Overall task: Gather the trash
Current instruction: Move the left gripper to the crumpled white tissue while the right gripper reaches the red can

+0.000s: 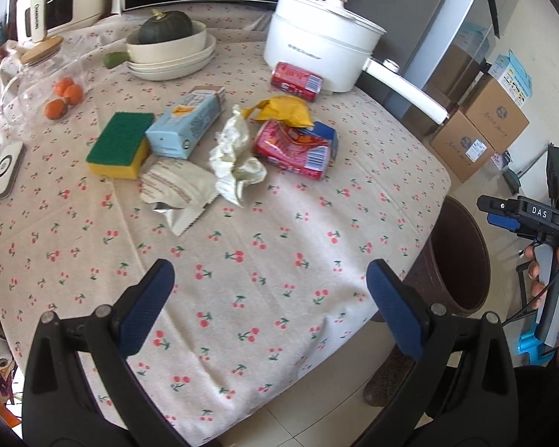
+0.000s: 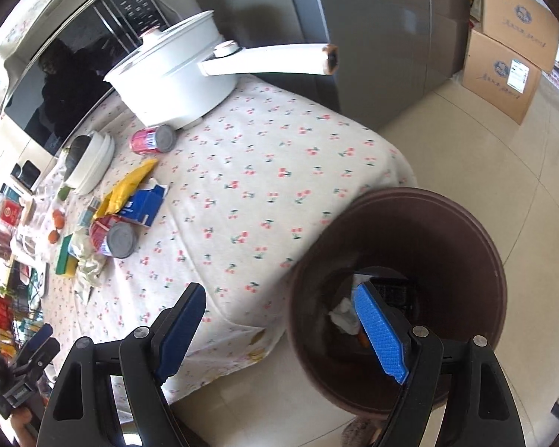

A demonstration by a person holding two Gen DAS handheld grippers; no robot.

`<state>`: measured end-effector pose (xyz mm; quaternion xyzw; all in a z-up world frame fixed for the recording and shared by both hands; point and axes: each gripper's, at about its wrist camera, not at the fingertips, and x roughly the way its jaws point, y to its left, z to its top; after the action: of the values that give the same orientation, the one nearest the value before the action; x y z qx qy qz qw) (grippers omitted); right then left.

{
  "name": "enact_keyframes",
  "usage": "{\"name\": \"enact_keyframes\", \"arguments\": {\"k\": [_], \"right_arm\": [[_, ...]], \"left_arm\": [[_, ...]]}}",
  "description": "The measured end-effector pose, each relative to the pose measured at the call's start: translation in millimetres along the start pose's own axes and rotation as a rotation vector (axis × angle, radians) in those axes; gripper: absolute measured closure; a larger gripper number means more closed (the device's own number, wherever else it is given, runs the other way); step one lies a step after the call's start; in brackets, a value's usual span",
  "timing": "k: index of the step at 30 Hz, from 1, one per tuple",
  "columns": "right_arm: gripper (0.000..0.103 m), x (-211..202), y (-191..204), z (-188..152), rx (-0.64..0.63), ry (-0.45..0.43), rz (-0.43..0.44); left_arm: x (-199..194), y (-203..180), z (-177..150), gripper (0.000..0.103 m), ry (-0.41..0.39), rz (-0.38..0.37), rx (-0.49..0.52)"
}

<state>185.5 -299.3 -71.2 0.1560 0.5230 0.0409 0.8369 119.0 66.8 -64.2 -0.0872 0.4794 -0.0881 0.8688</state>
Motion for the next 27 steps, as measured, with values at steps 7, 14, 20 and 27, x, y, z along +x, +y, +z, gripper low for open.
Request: {"name": "enact_keyframes", "arguments": {"k": [7,14,20,27], "right_arm": [[0.019,23,84,-1,-0.123,0.008,0.026],[0.019,60,155,3,-0.192,0.057,0.089],[0.019,98,185,22,-0.061,0.118,0.123],[0.01,129,211,34,0.074,0.119,0.099]], "left_arm": [[-13,53,-4,0.001,-0.006,0.082,-0.077],[-22,88,-2,0.001,-0.023,0.113,-0.14],[-24,96,5,0.001,-0.037,0.12,-0.132],[-24,103,9,0.001,-0.042,0.141,-0.111]]}}
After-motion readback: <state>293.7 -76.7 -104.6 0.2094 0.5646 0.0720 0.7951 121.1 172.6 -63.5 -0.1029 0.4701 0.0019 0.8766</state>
